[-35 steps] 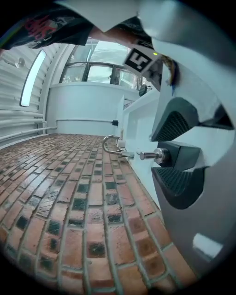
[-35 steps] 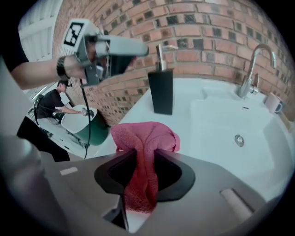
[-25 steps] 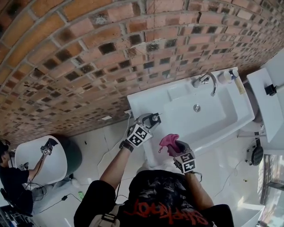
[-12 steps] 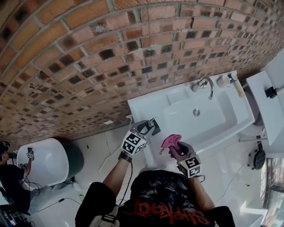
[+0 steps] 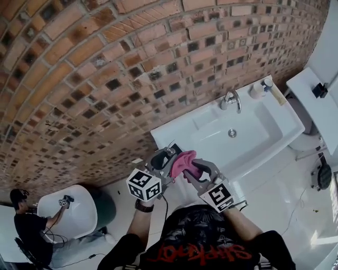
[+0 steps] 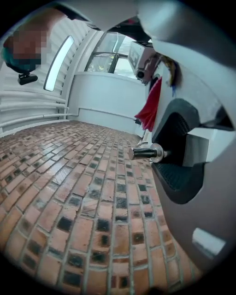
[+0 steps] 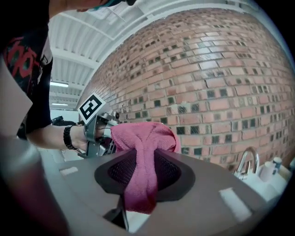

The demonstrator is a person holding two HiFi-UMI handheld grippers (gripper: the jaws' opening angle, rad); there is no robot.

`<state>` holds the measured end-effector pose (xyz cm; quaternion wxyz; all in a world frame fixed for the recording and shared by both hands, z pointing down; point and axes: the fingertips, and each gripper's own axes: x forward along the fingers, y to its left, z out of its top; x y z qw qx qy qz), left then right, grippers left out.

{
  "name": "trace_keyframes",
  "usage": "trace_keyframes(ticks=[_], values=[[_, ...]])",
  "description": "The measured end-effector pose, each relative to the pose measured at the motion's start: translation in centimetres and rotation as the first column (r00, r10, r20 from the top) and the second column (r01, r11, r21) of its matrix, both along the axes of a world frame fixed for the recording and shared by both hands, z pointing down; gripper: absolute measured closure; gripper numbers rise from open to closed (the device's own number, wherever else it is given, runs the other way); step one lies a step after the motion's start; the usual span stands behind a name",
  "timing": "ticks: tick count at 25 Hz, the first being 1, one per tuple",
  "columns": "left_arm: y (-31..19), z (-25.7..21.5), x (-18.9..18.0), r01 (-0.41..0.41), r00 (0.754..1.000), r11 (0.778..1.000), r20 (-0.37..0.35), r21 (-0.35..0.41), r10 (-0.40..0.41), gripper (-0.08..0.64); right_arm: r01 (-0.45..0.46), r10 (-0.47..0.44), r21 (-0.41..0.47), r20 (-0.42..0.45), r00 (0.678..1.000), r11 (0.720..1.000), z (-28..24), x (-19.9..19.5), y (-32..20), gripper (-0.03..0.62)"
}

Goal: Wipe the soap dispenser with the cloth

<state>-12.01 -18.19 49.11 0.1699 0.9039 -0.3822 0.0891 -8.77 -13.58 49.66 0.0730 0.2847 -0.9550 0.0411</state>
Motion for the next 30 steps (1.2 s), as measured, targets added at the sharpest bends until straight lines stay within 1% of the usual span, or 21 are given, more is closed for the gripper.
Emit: trace_keyframes(ticks=[1,3,7,12,17,19,20,22,24,25,26,28,30], values=[[0.5,-0.6,0.5,-0.001,1.000,1.000,0.007,0.010,0.001,0.422,0.000,0.001,0.031,-0.016,1.000,1.000,-0.7,-0.2,0.3,0.474],[1.4,-1.9,1.2,0.004,1.000,1.000,-0.013,0.018,-0.004,0.422,0.000,0.002,0.069,-0.038,0.999,0.998,-1.0,-0.1,0.9,0.476],[2.7,-3.9,2.2,0.016,0.997,1.000,-0.075,0.016,-0.015,0.422,-0.008,0.014,0.081,-0.076,0.997,0.997,0.8,1.3,2.4,0.477],[3.6,-5.6,2.3,0.028,0.993,0.999,-0.112,0.017,-0.026,0.422,-0.025,0.026,0.015,-0.107,0.994,1.000,4.3,3.1,3.4,0.477],[4.0,-5.8,2.5,0.040,0.996,0.999,-0.080,0.026,-0.038,0.422,-0.056,0.045,-0.073,-0.146,0.988,0.996,9.0,5.0,3.6,0.477],[4.1,-5.4,2.6,0.034,0.997,0.999,-0.075,0.025,-0.032,0.422,-0.071,0.061,-0.075,-0.123,0.991,0.995,8.5,5.7,3.9,0.477],[4.1,-5.0,2.8,0.022,0.997,0.999,-0.072,0.029,-0.020,0.422,-0.075,0.069,-0.064,-0.091,0.993,0.995,7.3,6.2,4.1,0.479],[4.5,-4.2,3.3,-0.017,0.998,0.998,-0.054,0.053,0.019,0.422,-0.078,0.078,-0.036,0.005,0.997,0.996,4.0,7.2,4.3,0.479],[5.5,-4.2,4.0,-0.072,0.997,0.993,-0.026,0.095,0.075,0.422,-0.076,0.076,-0.006,0.100,0.992,0.997,0.1,8.0,4.0,0.479],[6.2,-4.7,4.4,-0.109,0.994,0.986,-0.013,0.122,0.112,0.422,-0.060,0.059,0.006,0.124,0.991,0.998,-1.6,8.2,3.6,0.477],[6.9,-5.3,5.0,-0.152,0.988,0.977,-0.003,0.152,0.155,0.422,-0.027,0.025,0.015,0.131,0.991,1.000,-3.1,8.2,3.4,0.477],[8.4,-7.1,6.0,-0.244,0.969,0.948,0.003,0.207,0.248,0.422,0.079,-0.079,0.011,0.159,0.984,0.997,-5.5,7.9,3.2,0.476],[9.7,-9.0,6.6,-0.311,0.946,0.916,-0.015,0.254,0.325,0.422,0.209,-0.204,-0.004,0.191,0.960,0.978,-6.6,7.5,3.4,0.476]])
